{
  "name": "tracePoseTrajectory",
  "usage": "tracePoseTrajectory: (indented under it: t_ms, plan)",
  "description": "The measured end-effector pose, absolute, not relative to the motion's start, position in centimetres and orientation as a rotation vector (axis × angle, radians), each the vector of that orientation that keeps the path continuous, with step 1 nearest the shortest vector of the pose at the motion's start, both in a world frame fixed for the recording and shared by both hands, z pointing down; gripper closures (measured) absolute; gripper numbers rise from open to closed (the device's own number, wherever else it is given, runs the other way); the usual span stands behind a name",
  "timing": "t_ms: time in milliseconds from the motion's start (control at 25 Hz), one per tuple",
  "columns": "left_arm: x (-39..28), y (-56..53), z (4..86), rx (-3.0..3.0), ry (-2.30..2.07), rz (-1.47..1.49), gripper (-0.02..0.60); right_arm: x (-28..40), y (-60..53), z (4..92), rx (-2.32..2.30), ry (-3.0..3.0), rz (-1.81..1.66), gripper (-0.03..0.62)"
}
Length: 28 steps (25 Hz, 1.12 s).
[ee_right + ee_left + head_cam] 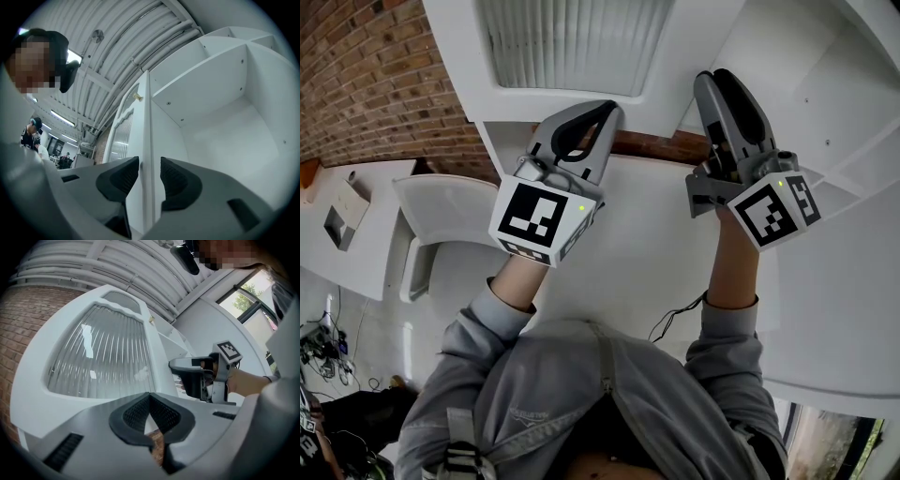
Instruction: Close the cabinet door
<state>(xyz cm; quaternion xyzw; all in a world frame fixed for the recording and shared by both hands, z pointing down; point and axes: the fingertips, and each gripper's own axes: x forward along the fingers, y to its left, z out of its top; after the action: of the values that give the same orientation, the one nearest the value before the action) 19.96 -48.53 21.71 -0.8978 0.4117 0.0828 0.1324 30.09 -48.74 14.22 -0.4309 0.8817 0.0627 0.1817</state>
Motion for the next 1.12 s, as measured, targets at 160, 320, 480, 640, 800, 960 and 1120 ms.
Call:
tracePoseTrajectory:
  t_ms: [160,320,480,640,800,960,1120]
  plan:
    - [19.8,-49.2,21.7,-2.603,1.200,0.240,0.575,30.6,-49.1,14.4,-1.246,2.475,0.163,0.436]
    - [20.1,-48.9,21.7,-2.601,1.198,0.240,0.575,31.1,-48.5,14.5,-1.262,2.467,0.163,0.442]
    - [20.2,-48.7,21.6,-2.601,1.195,0.242,0.575,31.3,-48.3,14.8,-1.287,2.463,0.156,0.458]
    - [20.2,-48.8,21.6,-2.603,1.190,0.241,0.577,31.4,-48.1,15.0,-1.318,2.440,0.152,0.533]
    - [20.2,-49.0,21.8,-2.605,1.190,0.238,0.575,31.2,-48.0,15.7,-1.383,2.444,0.161,0.568]
    - [20.3,-49.1,21.8,-2.599,1.189,0.232,0.575,31.1,-47.2,16.3,-1.494,2.445,0.210,0.568]
    - [20.1,-49.0,21.8,-2.618,1.190,0.210,0.575,30.4,-46.3,16.4,-1.543,2.441,0.248,0.568]
